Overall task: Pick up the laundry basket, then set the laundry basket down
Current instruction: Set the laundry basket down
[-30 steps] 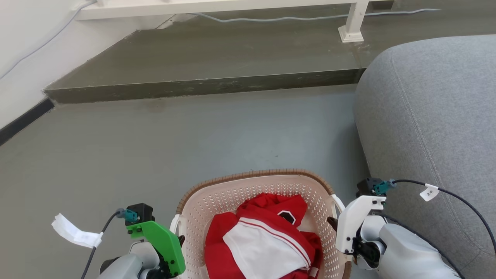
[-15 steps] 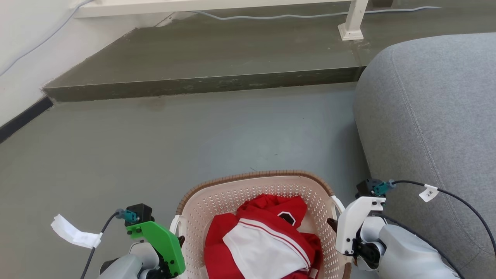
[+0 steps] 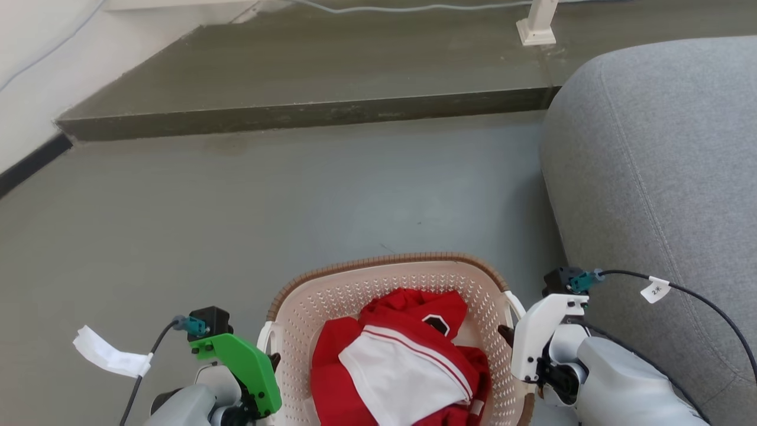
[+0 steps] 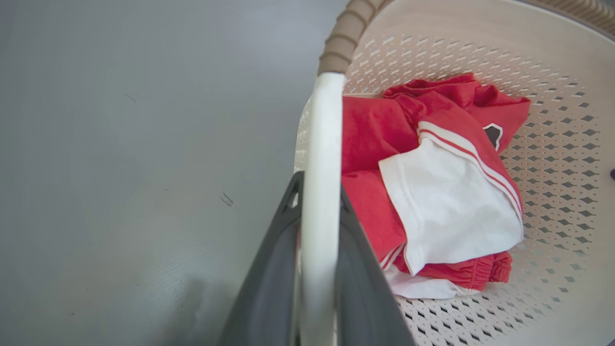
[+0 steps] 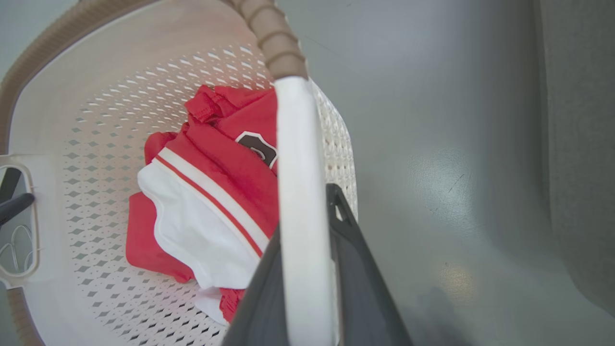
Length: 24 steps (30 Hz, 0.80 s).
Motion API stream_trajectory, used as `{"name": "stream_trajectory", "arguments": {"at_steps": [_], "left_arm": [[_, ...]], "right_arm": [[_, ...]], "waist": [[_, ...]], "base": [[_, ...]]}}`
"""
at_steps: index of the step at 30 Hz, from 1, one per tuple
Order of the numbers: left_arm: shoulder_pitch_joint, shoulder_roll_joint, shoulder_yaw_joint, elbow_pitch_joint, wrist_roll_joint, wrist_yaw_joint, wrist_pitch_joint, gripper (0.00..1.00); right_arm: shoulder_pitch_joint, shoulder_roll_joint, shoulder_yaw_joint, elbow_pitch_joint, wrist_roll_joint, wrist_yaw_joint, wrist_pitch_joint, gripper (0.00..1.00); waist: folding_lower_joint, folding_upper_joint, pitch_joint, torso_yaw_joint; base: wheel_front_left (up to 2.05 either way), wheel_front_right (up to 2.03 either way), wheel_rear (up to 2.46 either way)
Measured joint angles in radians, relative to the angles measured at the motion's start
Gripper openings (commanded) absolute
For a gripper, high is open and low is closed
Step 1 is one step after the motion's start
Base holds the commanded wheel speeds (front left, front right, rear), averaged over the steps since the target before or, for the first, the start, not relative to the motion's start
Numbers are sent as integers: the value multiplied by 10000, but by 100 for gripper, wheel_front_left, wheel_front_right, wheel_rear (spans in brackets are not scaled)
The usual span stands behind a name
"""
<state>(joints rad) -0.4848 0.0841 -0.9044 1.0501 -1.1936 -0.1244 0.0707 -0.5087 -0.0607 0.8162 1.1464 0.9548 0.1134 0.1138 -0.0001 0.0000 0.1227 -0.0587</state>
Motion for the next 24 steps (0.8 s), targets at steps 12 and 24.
{"name": "stream_trajectory", "arguments": {"at_steps": [12, 24], "left_arm": [[-702, 213, -4, -295, 0, 0, -408, 0], [-1580, 370, -6, -677, 19, 2, -997, 0]], "right_arm": [[-698, -8, -2, -94, 73, -23, -639, 0], [-1592, -35, 10, -184, 56, -201, -1417, 0]], "waist": [[0, 0, 1026, -61], [1, 0, 2516, -7]], "base": [[0, 0, 0], [0, 0, 0]]}}
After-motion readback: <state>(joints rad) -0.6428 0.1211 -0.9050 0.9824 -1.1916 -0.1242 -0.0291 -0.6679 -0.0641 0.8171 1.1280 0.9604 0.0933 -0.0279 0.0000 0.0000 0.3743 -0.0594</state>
